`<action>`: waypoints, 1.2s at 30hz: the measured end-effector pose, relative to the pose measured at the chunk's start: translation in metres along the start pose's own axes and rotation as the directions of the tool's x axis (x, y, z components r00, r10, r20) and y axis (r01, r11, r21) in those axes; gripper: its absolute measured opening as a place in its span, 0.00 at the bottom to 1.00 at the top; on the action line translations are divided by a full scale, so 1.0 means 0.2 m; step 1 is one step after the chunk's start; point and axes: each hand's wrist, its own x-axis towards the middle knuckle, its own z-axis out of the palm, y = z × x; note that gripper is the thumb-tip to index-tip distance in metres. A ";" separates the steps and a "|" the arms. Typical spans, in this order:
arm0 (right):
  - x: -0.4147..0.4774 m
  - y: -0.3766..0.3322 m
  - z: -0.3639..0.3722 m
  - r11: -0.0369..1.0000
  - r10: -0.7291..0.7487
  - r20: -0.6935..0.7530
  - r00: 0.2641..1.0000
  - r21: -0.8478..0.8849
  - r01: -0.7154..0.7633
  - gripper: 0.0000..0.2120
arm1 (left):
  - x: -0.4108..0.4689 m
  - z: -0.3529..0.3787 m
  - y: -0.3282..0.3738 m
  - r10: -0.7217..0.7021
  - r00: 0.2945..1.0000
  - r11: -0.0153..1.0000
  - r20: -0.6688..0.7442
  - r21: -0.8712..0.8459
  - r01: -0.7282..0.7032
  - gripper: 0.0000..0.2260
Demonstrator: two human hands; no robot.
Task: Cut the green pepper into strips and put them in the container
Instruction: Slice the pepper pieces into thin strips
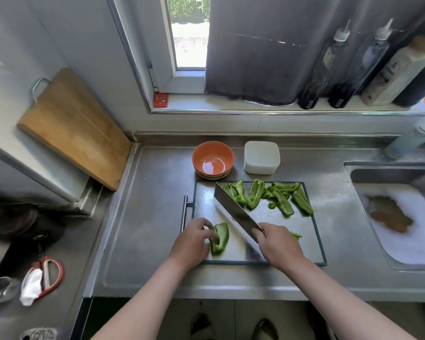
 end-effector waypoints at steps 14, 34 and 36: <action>-0.16 -0.16 0.03 0.984 -0.114 0.018 0.993 -0.139 0.115 0.16 | 0.01 0.14 0.05 0.292 0.927 0.951 -0.235 0.170 -0.257 0.11; -0.19 -0.16 0.04 0.911 -0.185 0.039 0.982 -0.368 0.186 0.08 | 0.05 0.16 0.05 0.292 0.939 0.946 -0.183 0.200 -0.256 0.16; -0.19 -0.15 0.04 0.911 -0.200 0.029 0.979 -0.363 0.197 0.09 | 0.04 0.15 0.06 0.280 0.942 0.948 -0.183 0.205 -0.242 0.17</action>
